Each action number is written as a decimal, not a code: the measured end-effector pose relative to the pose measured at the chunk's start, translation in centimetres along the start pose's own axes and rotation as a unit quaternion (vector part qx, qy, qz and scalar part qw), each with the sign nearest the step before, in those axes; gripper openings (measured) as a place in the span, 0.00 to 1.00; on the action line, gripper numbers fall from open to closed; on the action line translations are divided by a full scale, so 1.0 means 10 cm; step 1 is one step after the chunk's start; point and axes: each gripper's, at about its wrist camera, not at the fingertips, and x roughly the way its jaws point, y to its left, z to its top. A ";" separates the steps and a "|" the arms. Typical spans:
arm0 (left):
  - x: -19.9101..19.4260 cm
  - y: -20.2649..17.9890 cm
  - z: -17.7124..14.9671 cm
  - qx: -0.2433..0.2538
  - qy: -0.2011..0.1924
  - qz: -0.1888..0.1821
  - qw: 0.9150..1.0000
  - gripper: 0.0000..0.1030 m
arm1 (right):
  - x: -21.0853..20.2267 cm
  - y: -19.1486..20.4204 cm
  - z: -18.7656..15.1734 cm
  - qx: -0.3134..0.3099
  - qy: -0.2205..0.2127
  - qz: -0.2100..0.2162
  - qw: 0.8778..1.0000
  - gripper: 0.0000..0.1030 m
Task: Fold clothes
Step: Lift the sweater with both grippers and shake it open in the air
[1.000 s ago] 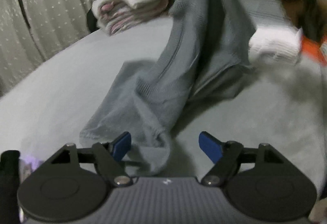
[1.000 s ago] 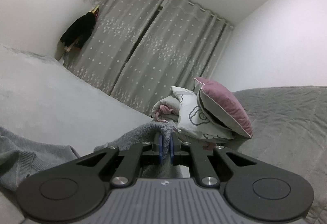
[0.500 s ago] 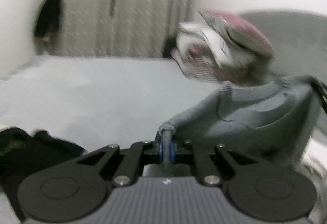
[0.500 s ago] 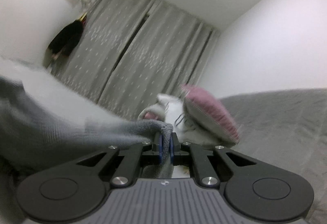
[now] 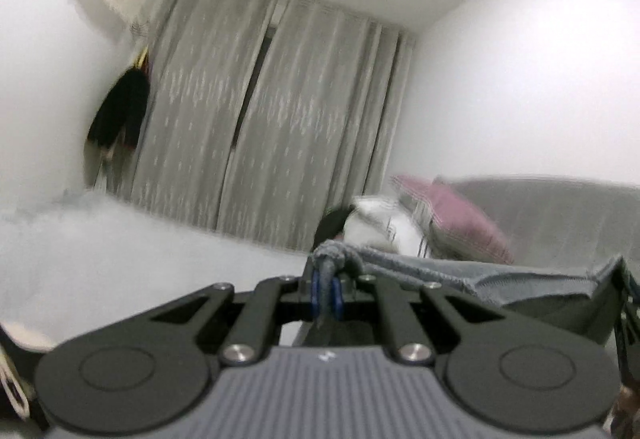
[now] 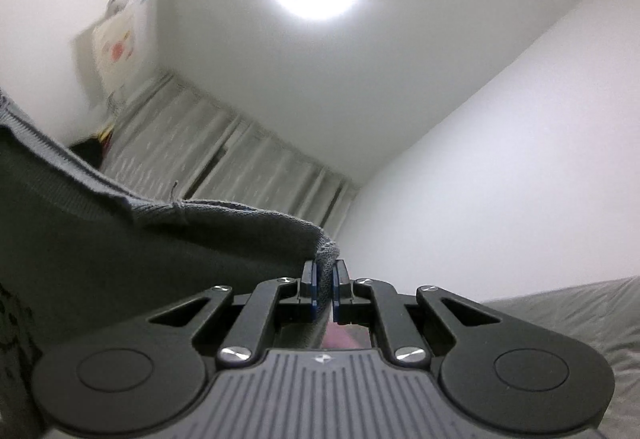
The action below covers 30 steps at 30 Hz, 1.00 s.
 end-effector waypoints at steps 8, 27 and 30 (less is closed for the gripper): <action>-0.20 -0.26 0.80 0.037 -0.063 -0.017 0.997 0.06 | -0.05 -0.31 0.67 0.027 -0.073 -0.026 0.997 0.08; 2.47 -0.12 -0.02 0.114 0.141 0.056 0.982 0.06 | 1.72 0.71 -0.70 0.023 0.194 0.080 0.978 0.08; 3.22 -0.02 -0.66 0.128 0.195 0.081 0.969 0.06 | 2.11 1.00 -1.23 0.012 0.261 0.096 0.961 0.08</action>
